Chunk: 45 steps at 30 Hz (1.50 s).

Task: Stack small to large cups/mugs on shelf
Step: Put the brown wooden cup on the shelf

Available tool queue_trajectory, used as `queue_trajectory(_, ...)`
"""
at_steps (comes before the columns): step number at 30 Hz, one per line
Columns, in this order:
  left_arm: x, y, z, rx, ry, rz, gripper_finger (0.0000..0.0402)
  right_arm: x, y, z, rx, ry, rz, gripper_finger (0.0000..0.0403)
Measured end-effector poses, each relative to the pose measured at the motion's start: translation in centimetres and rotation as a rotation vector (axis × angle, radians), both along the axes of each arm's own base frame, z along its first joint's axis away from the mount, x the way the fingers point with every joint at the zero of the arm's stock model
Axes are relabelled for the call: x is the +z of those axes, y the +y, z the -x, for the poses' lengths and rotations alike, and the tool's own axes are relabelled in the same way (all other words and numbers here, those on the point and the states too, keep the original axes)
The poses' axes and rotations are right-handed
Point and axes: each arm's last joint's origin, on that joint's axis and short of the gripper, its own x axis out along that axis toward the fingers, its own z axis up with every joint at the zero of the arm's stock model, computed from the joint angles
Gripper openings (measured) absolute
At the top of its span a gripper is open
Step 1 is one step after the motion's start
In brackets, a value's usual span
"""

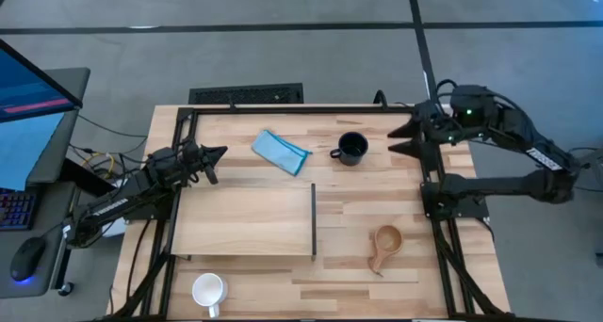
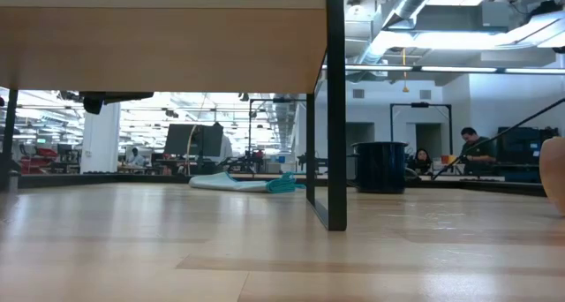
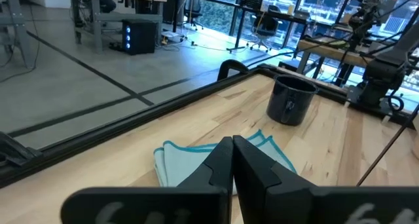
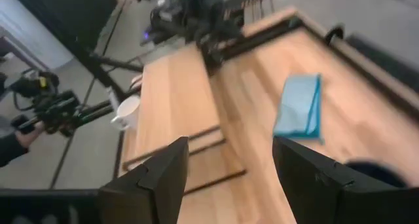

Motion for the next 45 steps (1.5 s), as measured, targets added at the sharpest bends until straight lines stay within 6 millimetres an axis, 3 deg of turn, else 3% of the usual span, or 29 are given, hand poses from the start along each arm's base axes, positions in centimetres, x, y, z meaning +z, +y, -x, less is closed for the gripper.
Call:
queue_trajectory(8,0.0,0.0,0.0,0.0,0.0,0.0,0.0,-2.6,1.2,-1.5,0.033,0.298,-0.148,0.0244)
queue_trajectory(23,0.0,0.0,0.0,0.0,-0.001,0.001,0.0,-6.6,5.3,-6.3,0.151,0.684,0.04,0.0244)
queue_trajectory(32,0.0,0.0,0.0,-0.003,0.019,-0.028,0.0,-12.0,8.6,-8.5,0.216,1.063,0.123,0.0244)
queue_trajectory(38,0.0,0.0,0.0,-0.004,0.02,-0.027,0.0,-15.4,10.8,-9.2,0.249,1.033,0.126,0.0244)
queue_trajectory(42,0.0,0.0,0.0,-0.004,0.02,-0.027,0.0,-17.0,11.8,-9.4,0.204,0.968,0.063,0.0244)
queue_trajectory(45,0.0,0.0,0.0,-0.004,0.02,-0.027,0.0,-18.1,12.1,-8.7,0.122,1.017,0.013,0.0244)
